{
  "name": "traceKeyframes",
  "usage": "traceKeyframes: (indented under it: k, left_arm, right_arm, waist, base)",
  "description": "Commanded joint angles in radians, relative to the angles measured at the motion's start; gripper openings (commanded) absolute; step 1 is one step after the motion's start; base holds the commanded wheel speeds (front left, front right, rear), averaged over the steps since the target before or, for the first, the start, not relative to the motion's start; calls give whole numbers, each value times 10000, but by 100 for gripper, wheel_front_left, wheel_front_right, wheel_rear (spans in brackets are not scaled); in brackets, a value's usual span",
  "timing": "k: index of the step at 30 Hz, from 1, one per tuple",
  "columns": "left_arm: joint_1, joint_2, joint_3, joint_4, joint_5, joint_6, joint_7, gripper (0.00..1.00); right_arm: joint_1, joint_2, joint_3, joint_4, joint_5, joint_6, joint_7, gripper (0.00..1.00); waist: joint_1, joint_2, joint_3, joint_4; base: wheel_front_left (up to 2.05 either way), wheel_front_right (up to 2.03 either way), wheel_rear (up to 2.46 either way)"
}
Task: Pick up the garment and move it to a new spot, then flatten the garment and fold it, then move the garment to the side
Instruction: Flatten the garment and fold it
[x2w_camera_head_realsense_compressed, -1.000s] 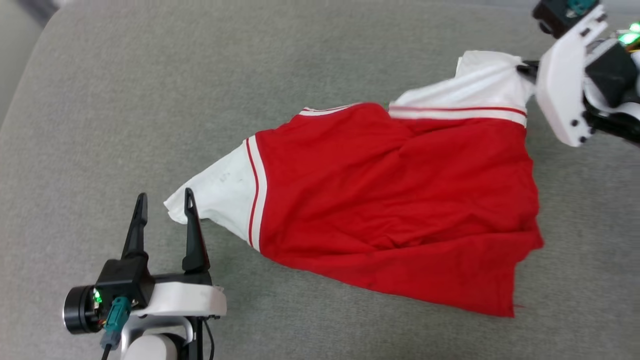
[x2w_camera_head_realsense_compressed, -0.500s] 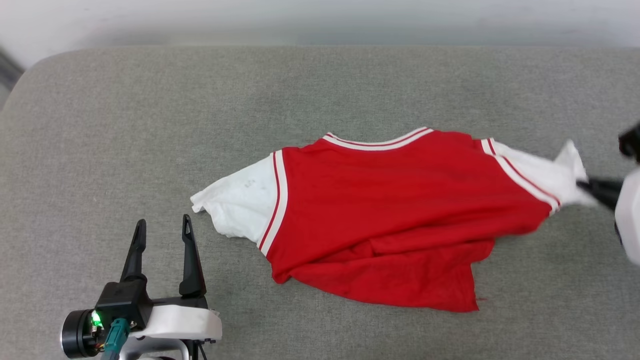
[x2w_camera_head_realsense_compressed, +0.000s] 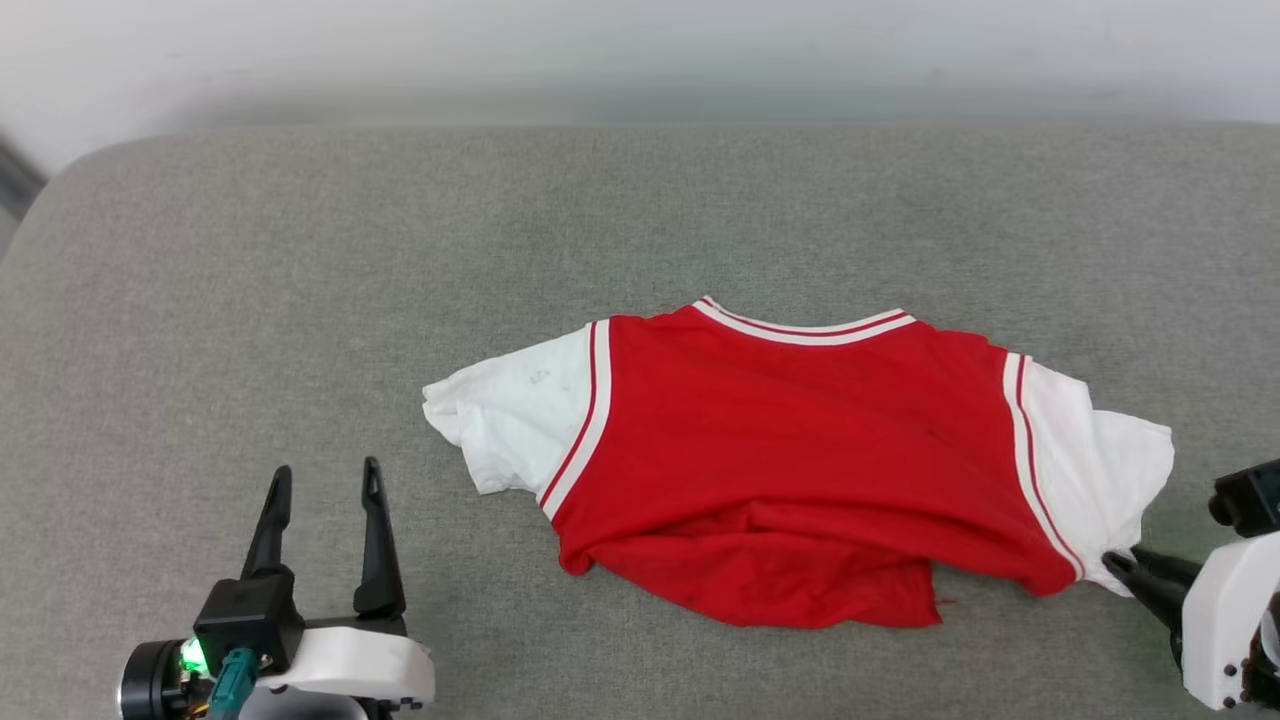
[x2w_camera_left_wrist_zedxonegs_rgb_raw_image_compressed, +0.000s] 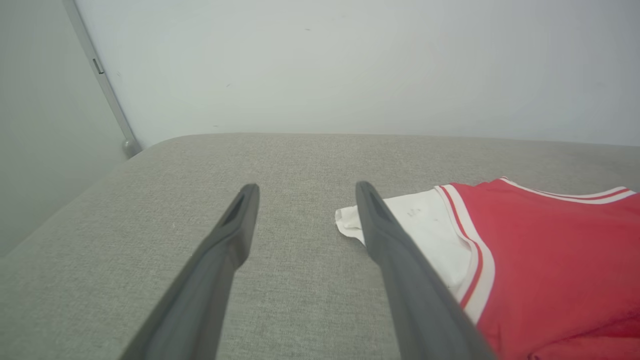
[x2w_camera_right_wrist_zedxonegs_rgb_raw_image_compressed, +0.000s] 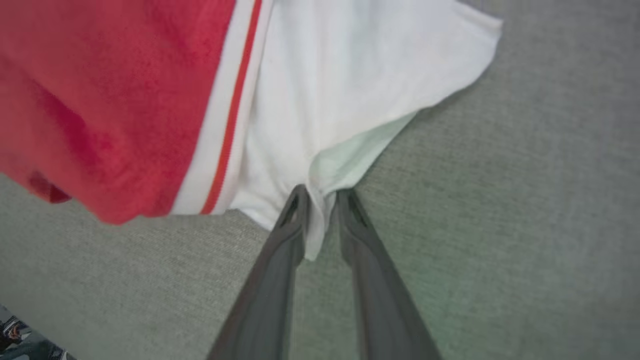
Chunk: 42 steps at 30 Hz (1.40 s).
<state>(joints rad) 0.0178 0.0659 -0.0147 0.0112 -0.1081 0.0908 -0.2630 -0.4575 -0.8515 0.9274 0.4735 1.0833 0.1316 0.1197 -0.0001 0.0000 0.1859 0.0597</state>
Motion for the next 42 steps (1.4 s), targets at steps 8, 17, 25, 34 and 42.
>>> traceKeyframes:
  k: [8, 17, 25, 34, 42]
  left_arm:
    - [-497, 668, 308, 577, -7, -364, 2, 100]
    - [-2497, 2024, 303, 866, -107, -1292, 1371, 100]
    - [-4554, 3216, -349, 1198, -479, -2043, 3674, 100]
    - [-6417, 4787, -2392, 1919, -2684, -2191, 6978, 100]
    - [-8961, 6790, -6169, 1996, -6678, -2196, 11372, 100]
  right_arm:
    - [542, 630, -2501, 283, -2285, -13, -2281, 100]
    - [1576, 2887, -6912, -1239, -6151, -13, -3769, 100]
    - [3167, 5541, -9450, -4315, -8967, -13, -3845, 100]
    - [3859, 6736, -9925, -5882, -9839, -13, -3847, 100]
    - [3458, 6784, -9611, -6395, -10167, -13, -3850, 100]
  waist:
    - [1, 0, -478, -383]
    - [1, 0, -356, -629]
    - [1, 0, 41, -736]
    - [1, 0, 534, -895]
    - [1, 0, 1383, -1151]
  base:
    - [0, 0, 0]
    - [0, 0, 0]
    - [0, 0, 0]
    - [0, 0, 0]
    - [0, 0, 0]
